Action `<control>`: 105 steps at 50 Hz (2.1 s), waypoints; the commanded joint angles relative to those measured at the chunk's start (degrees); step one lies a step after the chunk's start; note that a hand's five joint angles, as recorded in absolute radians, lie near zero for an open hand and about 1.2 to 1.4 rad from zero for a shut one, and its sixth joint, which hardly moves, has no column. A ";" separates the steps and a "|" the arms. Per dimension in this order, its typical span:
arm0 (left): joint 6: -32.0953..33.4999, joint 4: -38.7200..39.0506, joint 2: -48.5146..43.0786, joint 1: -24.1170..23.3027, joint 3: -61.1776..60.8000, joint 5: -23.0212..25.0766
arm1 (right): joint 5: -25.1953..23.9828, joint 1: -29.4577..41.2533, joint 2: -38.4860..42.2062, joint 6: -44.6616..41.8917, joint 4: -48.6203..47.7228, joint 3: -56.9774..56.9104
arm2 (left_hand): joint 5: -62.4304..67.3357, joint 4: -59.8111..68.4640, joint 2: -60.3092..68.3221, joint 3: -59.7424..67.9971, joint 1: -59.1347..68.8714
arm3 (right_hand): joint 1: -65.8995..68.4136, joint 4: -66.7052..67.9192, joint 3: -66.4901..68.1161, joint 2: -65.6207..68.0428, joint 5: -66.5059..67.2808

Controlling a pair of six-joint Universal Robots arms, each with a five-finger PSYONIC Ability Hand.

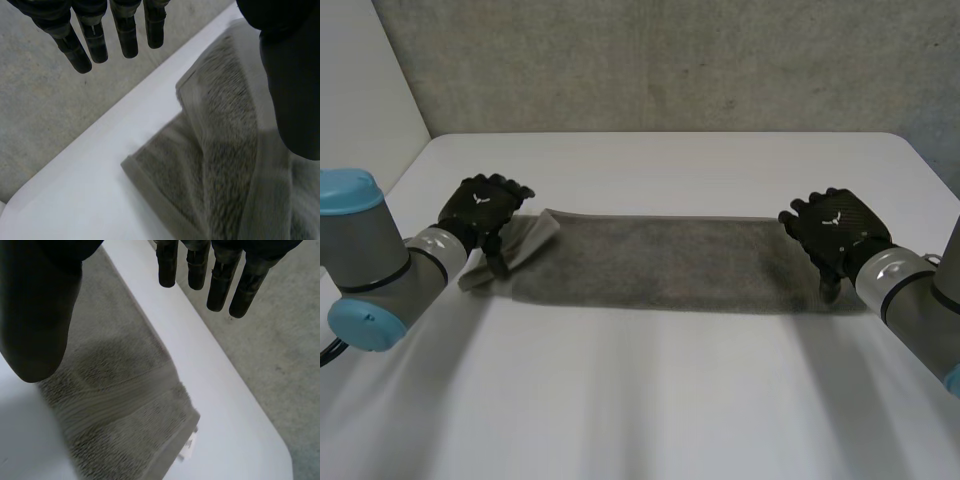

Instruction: Fold the towel.

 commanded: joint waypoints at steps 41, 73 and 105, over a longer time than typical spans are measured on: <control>9.60 8.84 -9.00 1.52 8.65 -12.12 | -0.54 -5.12 2.24 -0.07 -2.24 2.12 | -12.35 -4.83 -4.54 -3.66 -5.37 | 21.32 20.00 20.45 20.51 21.12; -10.26 2.25 7.79 -3.05 -6.04 -5.01 | -3.97 -10.31 13.49 -0.07 -2.94 -1.31 | -12.35 -4.83 -4.54 -3.66 -5.37 | 27.04 25.72 26.17 26.23 26.84; -12.03 1.81 13.15 -2.61 -8.06 -4.29 | 5.78 -8.24 11.47 -8.95 3.30 -22.56 | -12.35 -4.83 -4.54 -3.66 -5.37 | 66.68 65.36 65.80 65.86 66.48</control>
